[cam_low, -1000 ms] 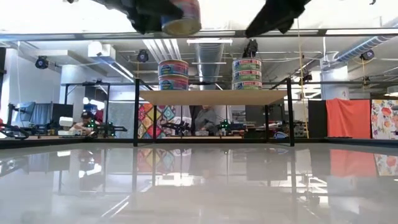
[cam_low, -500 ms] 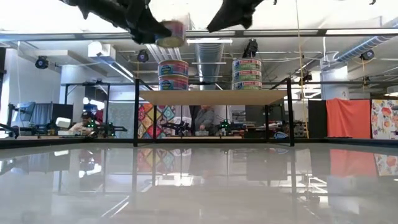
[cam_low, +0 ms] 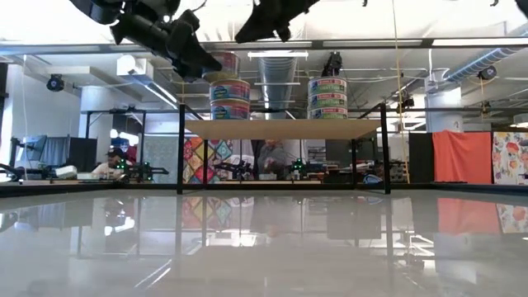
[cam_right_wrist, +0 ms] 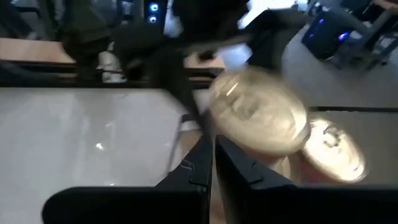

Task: Stack canned seafood by type on shelf
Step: Stack the blue-pink tuna can on top of the blue-pink tuna can

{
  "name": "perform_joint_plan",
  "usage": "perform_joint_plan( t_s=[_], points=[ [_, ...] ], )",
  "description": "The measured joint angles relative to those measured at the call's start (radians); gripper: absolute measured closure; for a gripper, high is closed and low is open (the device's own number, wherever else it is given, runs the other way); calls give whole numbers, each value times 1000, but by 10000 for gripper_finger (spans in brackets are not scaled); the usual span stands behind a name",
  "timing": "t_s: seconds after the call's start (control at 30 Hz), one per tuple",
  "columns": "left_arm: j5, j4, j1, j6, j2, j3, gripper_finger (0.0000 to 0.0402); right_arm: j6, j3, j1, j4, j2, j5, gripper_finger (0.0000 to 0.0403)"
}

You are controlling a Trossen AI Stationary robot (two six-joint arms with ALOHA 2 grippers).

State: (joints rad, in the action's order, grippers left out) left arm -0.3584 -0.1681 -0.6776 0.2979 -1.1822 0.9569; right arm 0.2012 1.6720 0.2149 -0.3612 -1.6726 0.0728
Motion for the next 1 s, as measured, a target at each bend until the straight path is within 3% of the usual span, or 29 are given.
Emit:
perform_joint_plan(
  t_s=[0.23,0.43,0.6,1.0],
  points=[
    [-32,7,-1,47,-60,23,42,24,163,90,-1,-124,-104,390],
    [-109,-84,-11,136,-128,133,42,33,252,141,0,-189,-135,390],
    [-159,-201,-14,213,-191,211,42,46,266,160,-7,-207,-156,390],
    [-208,-251,-65,270,-215,274,42,62,249,172,-8,-206,-163,390]
  ],
)
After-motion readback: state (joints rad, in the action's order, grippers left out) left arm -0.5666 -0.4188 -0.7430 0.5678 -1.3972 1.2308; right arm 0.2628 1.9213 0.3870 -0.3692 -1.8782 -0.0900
